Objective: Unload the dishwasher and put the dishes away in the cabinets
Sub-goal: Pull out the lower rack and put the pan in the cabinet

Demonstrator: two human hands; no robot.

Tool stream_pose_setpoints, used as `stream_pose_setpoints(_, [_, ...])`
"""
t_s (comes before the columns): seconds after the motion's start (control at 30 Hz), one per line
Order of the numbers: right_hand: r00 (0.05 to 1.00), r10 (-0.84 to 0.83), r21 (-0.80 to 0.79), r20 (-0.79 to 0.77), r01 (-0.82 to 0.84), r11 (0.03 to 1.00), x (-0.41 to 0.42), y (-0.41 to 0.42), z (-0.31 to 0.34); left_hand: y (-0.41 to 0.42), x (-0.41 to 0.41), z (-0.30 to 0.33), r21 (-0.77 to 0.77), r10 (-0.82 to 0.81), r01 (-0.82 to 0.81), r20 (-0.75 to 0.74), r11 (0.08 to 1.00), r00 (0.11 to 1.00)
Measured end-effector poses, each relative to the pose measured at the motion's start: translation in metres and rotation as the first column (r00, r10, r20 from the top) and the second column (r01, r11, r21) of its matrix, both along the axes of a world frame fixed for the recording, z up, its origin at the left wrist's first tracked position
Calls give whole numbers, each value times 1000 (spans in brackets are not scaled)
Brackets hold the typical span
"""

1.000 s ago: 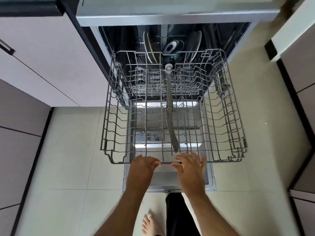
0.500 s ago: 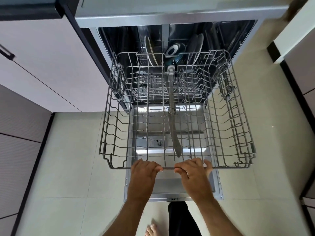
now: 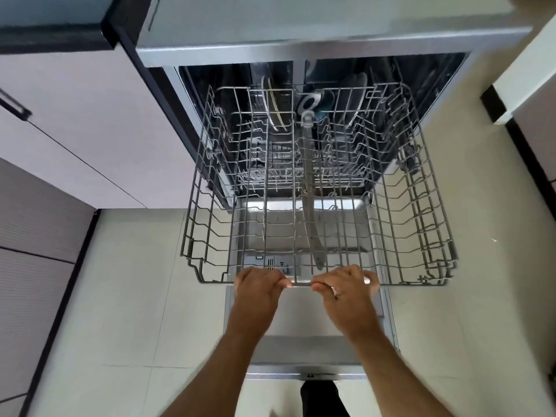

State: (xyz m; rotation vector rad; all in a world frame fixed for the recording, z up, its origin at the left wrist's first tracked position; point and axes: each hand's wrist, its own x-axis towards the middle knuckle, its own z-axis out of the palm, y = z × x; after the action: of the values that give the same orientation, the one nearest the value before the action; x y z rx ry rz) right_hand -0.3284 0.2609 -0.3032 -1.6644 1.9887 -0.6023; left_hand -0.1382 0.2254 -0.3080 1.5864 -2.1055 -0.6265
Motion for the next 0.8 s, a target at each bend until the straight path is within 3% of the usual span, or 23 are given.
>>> stream_pose_setpoints(0.27, [998, -35, -133, -53, 27, 991, -7, -37, 6, -38, -7, 2, -1, -12, 12, -1, 1000, 1000])
stream_pose_setpoints(0.5, [1000, -25, -41, 13, 25, 999, -21, -98, 14, -106, -18, 6, 64, -44, 43, 3, 997, 999])
stream_pose_setpoints(0.8, [999, -44, -96, 30, 47, 994, -42, -178, 12, -182, -39, 6, 32, -46, 46, -8, 998, 999])
